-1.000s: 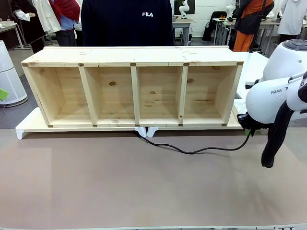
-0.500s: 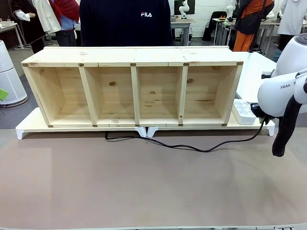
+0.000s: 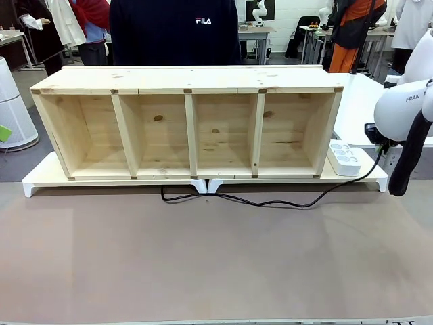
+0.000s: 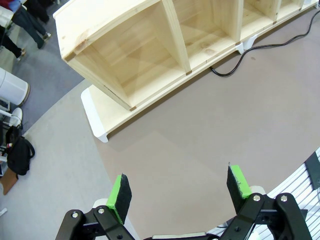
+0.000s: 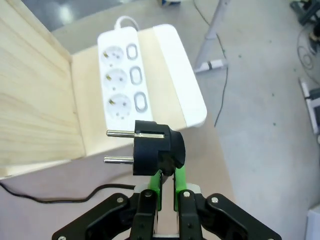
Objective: Perform cable management.
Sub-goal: Pull the grasped Power Cable to the location of the Power Strip.
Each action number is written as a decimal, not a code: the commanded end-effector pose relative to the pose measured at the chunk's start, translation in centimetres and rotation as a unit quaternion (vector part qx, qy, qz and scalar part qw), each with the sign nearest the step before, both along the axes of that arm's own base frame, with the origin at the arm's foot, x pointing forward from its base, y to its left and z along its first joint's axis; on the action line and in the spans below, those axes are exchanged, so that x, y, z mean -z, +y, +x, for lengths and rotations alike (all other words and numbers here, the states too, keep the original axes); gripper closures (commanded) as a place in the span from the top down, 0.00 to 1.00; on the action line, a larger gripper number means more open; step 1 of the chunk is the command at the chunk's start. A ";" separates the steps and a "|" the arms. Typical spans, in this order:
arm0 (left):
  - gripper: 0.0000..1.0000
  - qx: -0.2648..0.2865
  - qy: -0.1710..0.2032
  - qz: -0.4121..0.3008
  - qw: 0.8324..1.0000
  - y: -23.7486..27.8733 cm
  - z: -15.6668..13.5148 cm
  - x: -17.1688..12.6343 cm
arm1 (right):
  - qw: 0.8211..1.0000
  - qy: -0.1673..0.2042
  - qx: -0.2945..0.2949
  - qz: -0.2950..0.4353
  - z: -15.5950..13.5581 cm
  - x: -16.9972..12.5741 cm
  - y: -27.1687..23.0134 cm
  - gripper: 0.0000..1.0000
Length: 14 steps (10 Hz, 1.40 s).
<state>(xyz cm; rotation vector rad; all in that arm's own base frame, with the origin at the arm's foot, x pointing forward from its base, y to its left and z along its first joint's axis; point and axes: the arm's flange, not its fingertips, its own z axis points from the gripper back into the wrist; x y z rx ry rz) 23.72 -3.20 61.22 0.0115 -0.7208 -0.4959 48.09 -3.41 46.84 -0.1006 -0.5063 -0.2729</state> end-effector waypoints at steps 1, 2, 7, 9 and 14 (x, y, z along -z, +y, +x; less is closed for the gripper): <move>1.00 -0.001 0.000 -0.001 1.000 0.1 0.0 0.0 | 0.999 -0.021 -0.036 0.000 2.2 0.3 0.4 0.14; 1.00 -0.001 0.000 -0.001 1.000 0.1 0.0 0.0 | 0.999 -0.028 -0.044 -0.017 3.1 0.2 0.6 0.14; 1.00 -0.001 0.000 -0.001 1.000 0.1 0.0 0.0 | 0.996 -0.054 -0.060 -0.041 5.3 -1.2 -0.1 0.14; 1.00 -0.001 0.000 -0.001 1.000 0.1 0.0 0.0 | 0.995 -0.066 -0.075 -0.028 5.5 -1.6 0.8 0.14; 1.00 -0.001 0.000 -0.001 1.000 0.1 0.0 0.0 | 0.994 -0.080 -0.078 0.006 5.9 -2.1 1.5 0.14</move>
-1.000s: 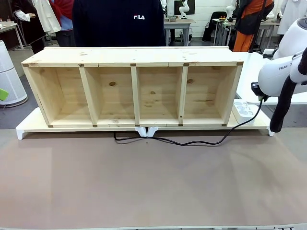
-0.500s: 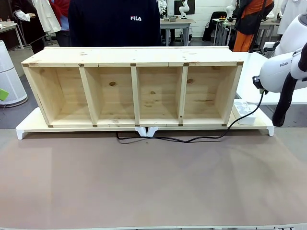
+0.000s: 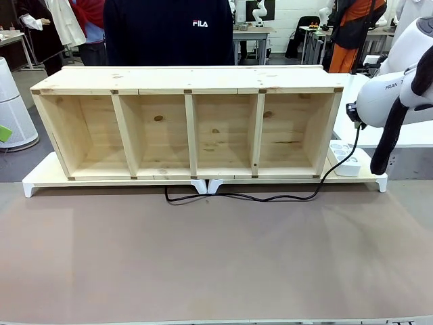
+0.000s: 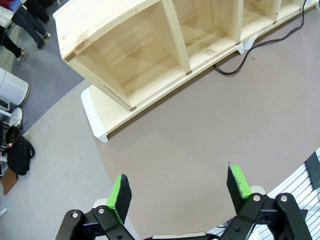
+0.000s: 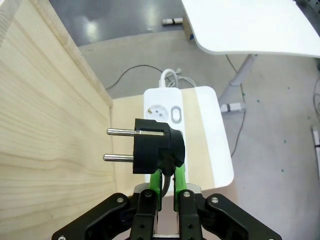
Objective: Perform cable management.
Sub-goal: Pull the grasped Power Cable to the location of the Power Strip, then release the Power Cable when the human grasps it.
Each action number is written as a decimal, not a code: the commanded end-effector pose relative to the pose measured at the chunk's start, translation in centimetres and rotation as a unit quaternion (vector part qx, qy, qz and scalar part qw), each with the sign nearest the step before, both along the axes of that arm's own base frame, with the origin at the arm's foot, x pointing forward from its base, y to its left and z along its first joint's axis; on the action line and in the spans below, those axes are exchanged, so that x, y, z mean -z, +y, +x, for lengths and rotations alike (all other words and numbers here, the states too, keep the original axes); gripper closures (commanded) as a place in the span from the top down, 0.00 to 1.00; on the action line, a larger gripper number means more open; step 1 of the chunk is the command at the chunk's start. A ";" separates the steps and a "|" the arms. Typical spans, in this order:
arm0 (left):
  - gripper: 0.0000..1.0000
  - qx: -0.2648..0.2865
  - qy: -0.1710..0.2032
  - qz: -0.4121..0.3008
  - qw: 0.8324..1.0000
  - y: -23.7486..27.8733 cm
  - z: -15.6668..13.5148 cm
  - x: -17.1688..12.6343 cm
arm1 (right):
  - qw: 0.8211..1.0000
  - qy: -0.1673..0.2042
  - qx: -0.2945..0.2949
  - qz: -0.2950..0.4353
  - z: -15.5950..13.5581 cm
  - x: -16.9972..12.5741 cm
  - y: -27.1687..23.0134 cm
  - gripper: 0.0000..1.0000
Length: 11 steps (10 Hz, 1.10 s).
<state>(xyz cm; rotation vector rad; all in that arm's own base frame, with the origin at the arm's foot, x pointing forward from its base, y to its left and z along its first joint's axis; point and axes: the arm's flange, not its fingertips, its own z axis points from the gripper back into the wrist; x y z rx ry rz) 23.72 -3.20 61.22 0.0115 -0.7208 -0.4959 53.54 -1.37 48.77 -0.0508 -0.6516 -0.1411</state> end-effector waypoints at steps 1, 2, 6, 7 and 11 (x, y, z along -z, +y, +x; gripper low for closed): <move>1.00 -0.001 0.000 -0.001 1.000 0.1 0.0 0.0 | 1.000 -0.009 0.000 0.007 0.4 -0.3 -0.6 0.14; 1.00 -0.001 0.000 -0.001 1.000 0.1 0.0 0.0 | 1.000 0.000 0.000 0.000 0.0 0.0 0.0 0.14; 1.00 -0.001 0.000 -0.001 1.000 0.1 0.0 0.0 | 1.000 0.000 0.000 0.000 0.0 0.0 0.0 0.14; 1.00 -0.001 0.000 -0.001 1.000 0.1 0.0 0.0 | 1.000 0.000 0.000 0.000 0.0 0.0 0.0 0.14; 1.00 -0.001 0.000 -0.001 1.000 0.1 0.0 0.0 | 1.000 0.000 0.000 0.000 0.0 0.0 0.0 0.14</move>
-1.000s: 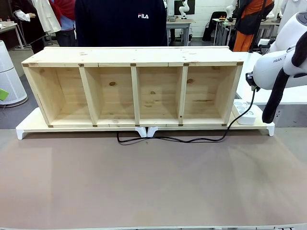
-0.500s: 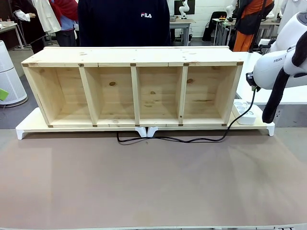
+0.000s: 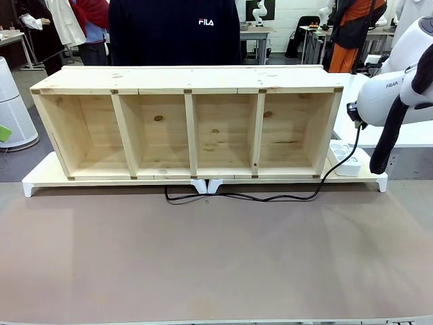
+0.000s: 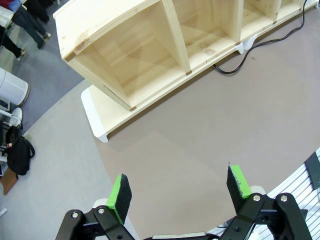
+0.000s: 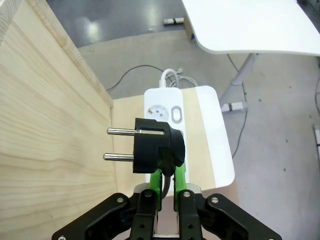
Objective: Perform cable management.
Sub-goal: Release the Power Cable when the human grasps it.
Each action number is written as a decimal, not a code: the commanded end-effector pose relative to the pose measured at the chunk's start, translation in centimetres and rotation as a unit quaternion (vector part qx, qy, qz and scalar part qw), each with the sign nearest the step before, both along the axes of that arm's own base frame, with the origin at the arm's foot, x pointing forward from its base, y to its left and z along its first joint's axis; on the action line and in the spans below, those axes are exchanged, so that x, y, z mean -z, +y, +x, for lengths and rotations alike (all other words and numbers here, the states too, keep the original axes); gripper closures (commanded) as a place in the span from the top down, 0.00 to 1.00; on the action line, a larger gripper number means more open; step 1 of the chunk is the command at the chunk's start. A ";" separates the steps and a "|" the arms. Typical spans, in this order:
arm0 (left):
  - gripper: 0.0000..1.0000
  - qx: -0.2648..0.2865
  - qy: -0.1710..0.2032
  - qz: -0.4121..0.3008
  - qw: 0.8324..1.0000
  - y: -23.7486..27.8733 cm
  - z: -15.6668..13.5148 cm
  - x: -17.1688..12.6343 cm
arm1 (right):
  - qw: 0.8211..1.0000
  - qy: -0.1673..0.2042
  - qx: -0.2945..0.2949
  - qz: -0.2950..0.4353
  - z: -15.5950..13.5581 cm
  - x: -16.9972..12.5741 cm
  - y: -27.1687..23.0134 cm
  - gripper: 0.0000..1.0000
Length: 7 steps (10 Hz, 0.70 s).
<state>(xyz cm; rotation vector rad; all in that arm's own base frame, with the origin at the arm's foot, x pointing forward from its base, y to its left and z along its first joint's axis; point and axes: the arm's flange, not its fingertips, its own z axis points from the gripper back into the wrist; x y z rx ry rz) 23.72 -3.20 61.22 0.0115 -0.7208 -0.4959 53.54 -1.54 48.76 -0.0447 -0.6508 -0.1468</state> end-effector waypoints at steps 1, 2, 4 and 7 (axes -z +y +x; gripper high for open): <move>1.00 -0.001 0.000 -0.001 1.000 0.1 0.0 0.0 | 1.000 0.000 -0.002 -0.004 0.0 0.0 0.2 0.14; 1.00 -0.001 0.000 -0.001 1.000 0.1 0.0 0.0 | 1.000 0.000 -0.002 -0.004 0.0 0.0 0.2 0.14; 1.00 -0.001 0.000 -0.001 1.000 0.1 0.0 0.0 | 1.000 0.000 -0.002 -0.004 0.0 0.0 0.2 0.14; 1.00 -0.001 0.000 -0.001 1.000 0.1 0.0 0.0 | 1.000 0.000 -0.002 -0.004 0.0 0.0 0.2 0.14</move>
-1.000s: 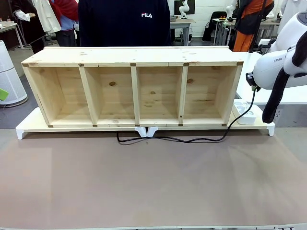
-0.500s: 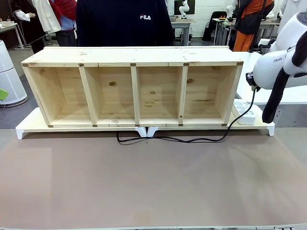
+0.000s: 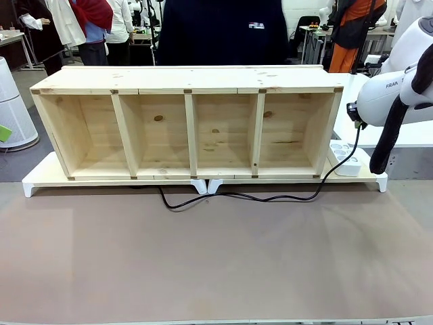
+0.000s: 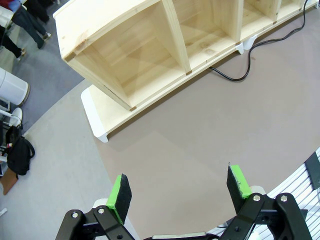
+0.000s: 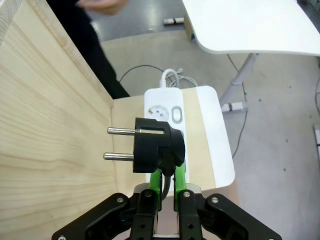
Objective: Perform cable management.
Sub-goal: Release the Power Cable when the human grasps it.
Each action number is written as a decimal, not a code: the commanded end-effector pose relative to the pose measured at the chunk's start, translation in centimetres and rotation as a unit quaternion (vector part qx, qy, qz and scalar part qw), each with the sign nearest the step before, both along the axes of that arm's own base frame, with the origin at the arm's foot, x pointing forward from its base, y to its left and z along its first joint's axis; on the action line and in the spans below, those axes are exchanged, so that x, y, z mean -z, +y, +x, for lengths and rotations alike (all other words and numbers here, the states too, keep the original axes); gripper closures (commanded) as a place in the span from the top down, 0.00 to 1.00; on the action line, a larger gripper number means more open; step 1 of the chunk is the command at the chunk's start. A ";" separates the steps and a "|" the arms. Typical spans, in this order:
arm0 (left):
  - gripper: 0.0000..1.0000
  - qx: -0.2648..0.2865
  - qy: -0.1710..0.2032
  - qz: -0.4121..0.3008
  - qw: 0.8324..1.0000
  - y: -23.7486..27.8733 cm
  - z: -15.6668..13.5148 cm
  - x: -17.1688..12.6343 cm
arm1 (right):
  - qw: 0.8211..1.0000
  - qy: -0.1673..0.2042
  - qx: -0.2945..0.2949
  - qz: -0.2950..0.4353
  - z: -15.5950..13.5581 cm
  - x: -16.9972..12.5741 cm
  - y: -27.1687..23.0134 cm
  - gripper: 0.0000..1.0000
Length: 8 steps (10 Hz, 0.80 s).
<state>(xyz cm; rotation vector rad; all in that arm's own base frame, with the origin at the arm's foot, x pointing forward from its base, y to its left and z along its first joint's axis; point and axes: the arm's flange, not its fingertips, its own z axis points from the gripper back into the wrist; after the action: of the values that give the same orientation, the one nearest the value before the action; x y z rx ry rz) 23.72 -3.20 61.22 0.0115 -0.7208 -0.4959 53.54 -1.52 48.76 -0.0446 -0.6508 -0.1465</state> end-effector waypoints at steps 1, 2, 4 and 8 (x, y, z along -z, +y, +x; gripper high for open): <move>1.00 -0.001 0.000 -0.001 1.000 0.1 0.0 0.0 | 1.000 0.000 -0.002 -0.004 0.0 0.0 0.2 0.14; 1.00 -0.001 0.000 -0.001 1.000 0.1 0.0 0.0 | 1.000 0.000 -0.002 -0.004 0.0 0.0 0.2 0.14; 1.00 -0.001 0.000 -0.001 1.000 0.1 0.0 0.0 | 1.000 0.000 -0.002 -0.004 0.0 0.0 0.2 0.14; 1.00 -0.001 0.000 -0.001 1.000 0.1 0.0 0.0 | 1.000 0.000 -0.002 -0.004 0.0 0.0 0.2 0.14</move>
<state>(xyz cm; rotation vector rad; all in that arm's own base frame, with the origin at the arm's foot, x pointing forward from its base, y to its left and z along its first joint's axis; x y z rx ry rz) 23.72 -3.20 61.22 0.0115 -0.7208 -0.4959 53.54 -1.50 48.75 -0.0445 -0.6508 -0.1462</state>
